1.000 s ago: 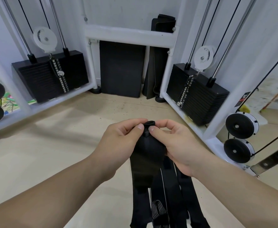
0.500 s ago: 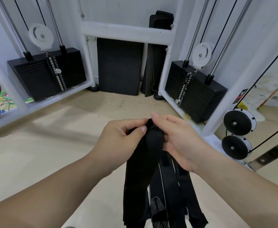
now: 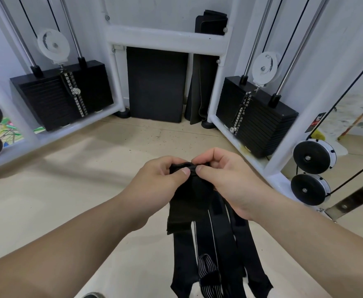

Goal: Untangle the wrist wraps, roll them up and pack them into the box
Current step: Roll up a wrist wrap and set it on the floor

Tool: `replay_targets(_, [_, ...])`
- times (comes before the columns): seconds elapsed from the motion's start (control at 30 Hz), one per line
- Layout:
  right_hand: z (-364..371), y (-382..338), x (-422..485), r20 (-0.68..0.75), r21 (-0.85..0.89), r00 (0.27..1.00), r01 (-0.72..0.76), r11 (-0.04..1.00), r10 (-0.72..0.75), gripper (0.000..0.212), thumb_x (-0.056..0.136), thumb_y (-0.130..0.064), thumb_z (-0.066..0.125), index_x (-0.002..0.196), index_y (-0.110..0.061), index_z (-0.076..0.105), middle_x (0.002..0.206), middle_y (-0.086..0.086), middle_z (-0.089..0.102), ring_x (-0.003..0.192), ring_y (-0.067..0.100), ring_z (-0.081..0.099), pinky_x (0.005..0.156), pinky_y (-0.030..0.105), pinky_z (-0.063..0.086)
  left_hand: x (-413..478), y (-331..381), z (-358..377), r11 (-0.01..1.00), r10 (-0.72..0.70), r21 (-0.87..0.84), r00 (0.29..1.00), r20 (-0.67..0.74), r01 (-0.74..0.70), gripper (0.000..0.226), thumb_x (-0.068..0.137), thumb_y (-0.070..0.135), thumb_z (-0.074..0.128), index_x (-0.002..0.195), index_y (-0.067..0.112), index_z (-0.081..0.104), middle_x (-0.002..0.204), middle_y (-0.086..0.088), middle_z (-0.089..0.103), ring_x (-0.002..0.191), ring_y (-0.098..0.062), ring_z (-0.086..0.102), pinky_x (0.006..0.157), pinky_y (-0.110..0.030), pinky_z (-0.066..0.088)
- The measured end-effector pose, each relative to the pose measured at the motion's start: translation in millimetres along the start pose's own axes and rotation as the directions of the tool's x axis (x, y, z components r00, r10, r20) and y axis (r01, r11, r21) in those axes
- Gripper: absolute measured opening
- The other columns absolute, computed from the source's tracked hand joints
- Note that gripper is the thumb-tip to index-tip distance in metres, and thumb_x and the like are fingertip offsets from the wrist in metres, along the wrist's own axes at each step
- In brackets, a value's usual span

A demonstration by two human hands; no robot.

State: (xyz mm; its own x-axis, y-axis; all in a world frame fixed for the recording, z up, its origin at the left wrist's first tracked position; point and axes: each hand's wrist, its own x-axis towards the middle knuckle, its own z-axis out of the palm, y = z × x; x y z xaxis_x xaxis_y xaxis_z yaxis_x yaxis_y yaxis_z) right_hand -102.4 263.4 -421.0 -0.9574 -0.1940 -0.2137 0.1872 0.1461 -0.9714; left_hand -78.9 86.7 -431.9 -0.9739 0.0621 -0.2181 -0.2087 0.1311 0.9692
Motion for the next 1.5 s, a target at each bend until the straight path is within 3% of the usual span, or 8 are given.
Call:
replay_targets(0.17, [1.6,-3.8,-0.3,-0.002,0.017,0.999,0.04,0.999,-0.04,0.018,0.103,0.0,0.063,0.112,-0.015,0.067,0.097,0.009,0.079,0.084,0.019,0.075,0.072,0.028,0.062,0.3,2.7,0.9,0.999,0.044,0.023,0.997,-0.058,-0.043,0.025,0.109,0.016,0.056,0.108,0.029,0.077,0.097,0.003,0.081,0.097,-0.015,0.077,0.075,-0.02,0.055])
replay_targets(0.37, [-6.2,-7.7,-1.5,0.158,0.062,0.987,-0.022,0.998,0.012,0.029,0.1,-0.005,0.069,0.128,-0.011,0.069,0.111,0.018,0.08,0.105,0.032,0.078,0.095,0.047,0.063,3.0,6.4,-0.1,0.993,0.083,-0.066,0.982,-0.17,-0.095,0.024,0.106,0.012,0.061,0.109,0.028,0.079,0.096,0.006,0.082,0.095,-0.012,0.078,0.076,-0.019,0.059])
replay_targets(0.57, [-4.1,-5.0,-5.1,0.101,-0.009,0.994,0.044,0.999,-0.042,0.02,0.103,-0.005,0.062,0.118,-0.013,0.073,0.105,0.033,0.074,0.091,0.038,0.076,0.089,0.053,0.062,-2.6,7.6,-3.1,0.972,0.232,0.044,0.965,-0.118,-0.229,0.03,0.106,0.008,0.061,0.108,0.031,0.08,0.098,0.012,0.082,0.098,-0.006,0.076,0.085,-0.018,0.06])
replay_targets(0.8, [4.8,-3.2,-5.6,0.056,-0.021,0.993,0.106,0.994,-0.105,0.029,0.098,-0.004,0.062,0.113,-0.025,0.076,0.1,0.033,0.072,0.081,0.028,0.068,0.077,0.043,0.055,-0.2,0.7,-1.3,0.938,0.325,0.173,0.935,-0.144,-0.3,0.028,0.104,0.01,0.061,0.119,0.025,0.081,0.105,0.013,0.081,0.103,-0.002,0.073,0.089,-0.012,0.054])
replay_targets(1.07, [4.2,4.1,2.0,-0.049,-0.083,0.99,0.128,0.988,-0.133,0.028,0.1,-0.001,0.056,0.101,-0.025,0.072,0.074,0.017,0.06,0.068,0.027,0.053,0.061,0.036,0.044,1.8,-0.3,1.6,0.981,0.192,0.024,0.972,-0.132,-0.191,0.03,0.101,0.013,0.068,0.122,0.034,0.075,0.108,0.011,0.08,0.106,-0.011,0.074,0.088,-0.021,0.058])
replay_targets(1.23, [2.4,1.7,1.9,-0.044,-0.078,0.988,0.142,0.987,-0.146,0.028,0.102,0.003,0.055,0.106,-0.02,0.07,0.07,0.011,0.064,0.061,0.018,0.057,0.054,0.024,0.048,0.2,4.2,-3.1,0.998,0.03,-0.055,0.999,0.021,-0.028,0.022,0.106,0.041,0.058,0.112,0.034,0.078,0.108,0.004,0.079,0.111,-0.02,0.073,0.102,-0.049,0.058])
replay_targets(1.4, [6.1,3.6,0.4,-0.025,-0.083,0.992,0.125,0.989,-0.127,0.024,0.102,-0.002,0.057,0.107,-0.021,0.07,0.074,0.012,0.067,0.065,0.021,0.06,0.056,0.027,0.051,-0.5,-0.9,-1.4,0.994,0.102,0.043,0.995,-0.022,-0.101,0.017,0.107,0.037,0.059,0.106,0.031,0.075,0.094,0.008,0.079,0.091,-0.009,0.075,0.074,-0.023,0.057])
replay_targets(1.5, [8.2,1.2,-0.6,0.001,-0.002,0.996,0.092,0.996,-0.092,0.023,0.104,-0.003,0.059,0.113,-0.02,0.07,0.081,0.01,0.075,0.069,0.018,0.07,0.06,0.026,0.057,0.8,-0.2,-1.6,0.994,0.108,0.007,0.992,-0.072,-0.107,0.017,0.107,0.027,0.06,0.107,0.027,0.077,0.096,0.005,0.08,0.093,-0.012,0.076,0.076,-0.022,0.058])
